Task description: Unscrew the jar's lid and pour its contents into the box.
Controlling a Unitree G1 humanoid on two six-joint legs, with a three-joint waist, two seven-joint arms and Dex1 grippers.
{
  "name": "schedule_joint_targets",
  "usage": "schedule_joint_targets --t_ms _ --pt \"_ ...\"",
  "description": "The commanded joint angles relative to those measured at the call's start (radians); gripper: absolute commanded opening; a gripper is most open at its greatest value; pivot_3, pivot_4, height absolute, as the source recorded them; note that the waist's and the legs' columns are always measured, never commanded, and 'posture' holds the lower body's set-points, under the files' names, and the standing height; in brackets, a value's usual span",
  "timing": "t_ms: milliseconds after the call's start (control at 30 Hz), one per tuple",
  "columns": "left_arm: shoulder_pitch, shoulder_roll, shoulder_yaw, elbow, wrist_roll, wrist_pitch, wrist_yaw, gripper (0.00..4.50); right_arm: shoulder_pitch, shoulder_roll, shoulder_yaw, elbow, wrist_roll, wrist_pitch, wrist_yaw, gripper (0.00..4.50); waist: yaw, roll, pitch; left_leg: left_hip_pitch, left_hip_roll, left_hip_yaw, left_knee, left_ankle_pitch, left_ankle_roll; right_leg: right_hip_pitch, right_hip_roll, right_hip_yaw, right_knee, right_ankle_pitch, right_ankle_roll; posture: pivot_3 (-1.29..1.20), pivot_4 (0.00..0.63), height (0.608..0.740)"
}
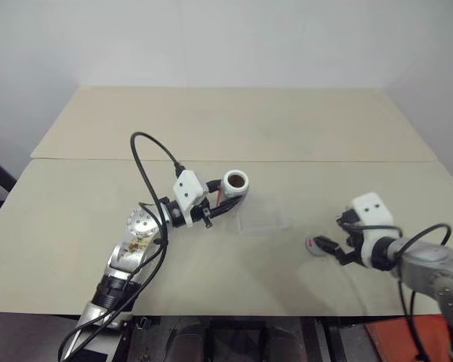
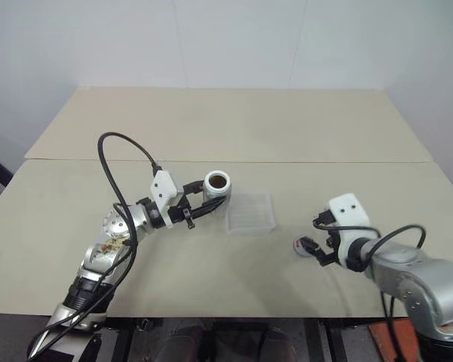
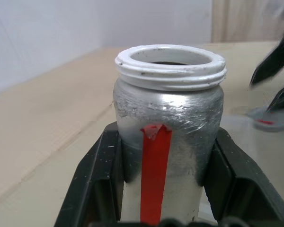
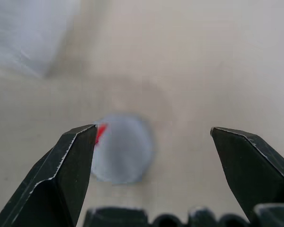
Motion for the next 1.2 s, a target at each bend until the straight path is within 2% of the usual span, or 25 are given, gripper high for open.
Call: schedule_joint_targets --t_ms 33,167,267,333,400,467,567,633,700,833,967,1200 --pt "-0.041 0.005 -0.014 0.032 0.042 -0.005 0.017 1.89 -0.008 -0.101 -0.090 -0.096 0.069 0.012 0.108 4.47 0.000 0.000 0.000 0.000 0.000 0.000 0.000 0.000 0.000 0.000 0.000 0.000 0.000 0.000 0.000 0.00 0.150 0.740" --pt "-0.100 -0.002 -0.063 0.113 0.200 -0.113 0.108 1.89 0.019 -0.122 -0.149 -0.159 0.126 -0.001 0.159 4.47 0.004 -0.001 0.000 0.000 0.000 0.000 0.000 -0.001 0.001 0.001 0.000 0.000 -0.001 0.000 0.000 0.00 0.150 0.740" --pt "-0.159 -0.036 -0.082 0.216 0.307 -0.296 0.231 1.89 0.060 -0.110 -0.165 -0.200 0.141 -0.038 0.182 4.47 0.015 -0.002 0.001 -0.001 0.000 0.000 0.000 -0.001 0.002 0.001 0.000 0.000 -0.001 0.000 0.000 0.00 0.150 0.740" --pt "-0.245 0.013 -0.171 0.346 0.551 -0.548 0.409 1.89 0.071 -0.093 -0.161 -0.209 0.142 -0.054 0.172 4.47 0.024 -0.003 0.001 -0.001 -0.001 0.000 0.001 -0.001 0.002 0.001 -0.001 0.000 -0.001 0.000 0.000 0.00 0.150 0.740" --pt "-0.337 0.041 -0.244 0.473 0.728 -0.717 0.570 1.89 0.073 -0.082 -0.156 -0.211 0.145 -0.069 0.169 4.47 0.026 -0.003 0.001 -0.001 -0.001 0.000 0.001 -0.001 0.002 0.001 -0.001 0.000 -0.001 0.001 0.001 0.00 0.150 0.740" --pt "-0.412 0.058 -0.301 0.571 0.851 -0.822 0.706 1.89 0.076 -0.082 -0.156 -0.213 0.149 -0.080 0.172 4.47 0.027 -0.003 0.002 -0.001 -0.001 0.000 0.001 -0.002 0.003 0.001 -0.001 -0.001 -0.002 0.001 0.001 0.00 0.150 0.740" --pt "-0.533 0.092 -0.435 0.676 1.121 -0.921 0.983 1.89 0.093 -0.096 -0.168 -0.216 0.147 -0.089 0.178 4.47 0.029 -0.004 0.002 -0.002 -0.001 0.000 0.001 -0.002 0.004 0.000 -0.002 -0.001 -0.003 0.001 0.001 0.00 0.150 0.740" --pt "-0.627 0.108 -0.572 0.747 1.340 -0.883 1.214 1.89 0.087 -0.093 -0.174 -0.206 0.157 -0.091 0.171 4.47 0.029 -0.005 0.002 -0.003 -0.002 0.000 0.001 -0.002 0.004 0.000 -0.002 -0.001 -0.003 0.001 0.002 0.00 0.150 0.740" --pt "-0.701 0.085 -0.669 0.846 1.464 -0.838 1.392 1.89 0.083 -0.096 -0.170 -0.207 0.161 -0.094 0.168 4.47 0.029 -0.005 0.003 -0.004 -0.002 0.001 0.001 -0.002 0.004 0.000 -0.002 -0.001 -0.004 0.002 0.003 0.00 0.150 0.740" --pt "-0.808 -0.001 -0.811 1.012 1.613 -0.721 1.645 1.89 0.078 -0.086 -0.161 -0.220 0.178 -0.101 0.157 4.47 0.031 -0.006 0.003 -0.005 -0.002 0.001 0.001 -0.002 0.004 -0.001 -0.002 -0.001 -0.003 0.001 0.004 0.00 0.150 0.740" --pt "-0.883 -0.062 -0.900 1.160 1.672 -0.662 1.776 1.89 0.076 -0.083 -0.156 -0.228 0.198 -0.106 0.136 4.47 0.029 -0.008 0.004 -0.011 -0.002 0.001 0.002 -0.002 0.004 -0.007 -0.002 -0.001 -0.002 0.000 0.005 0.00 0.150 0.740" --pt "-0.934 -0.076 -0.955 1.253 1.670 -0.645 1.858 1.89 0.095 -0.075 -0.160 -0.237 0.211 -0.114 0.100 4.47 0.024 -0.008 0.005 -0.013 -0.002 0.003 0.002 -0.001 0.002 -0.012 -0.002 -0.001 0.001 0.000 0.005 0.00 0.150 0.740"
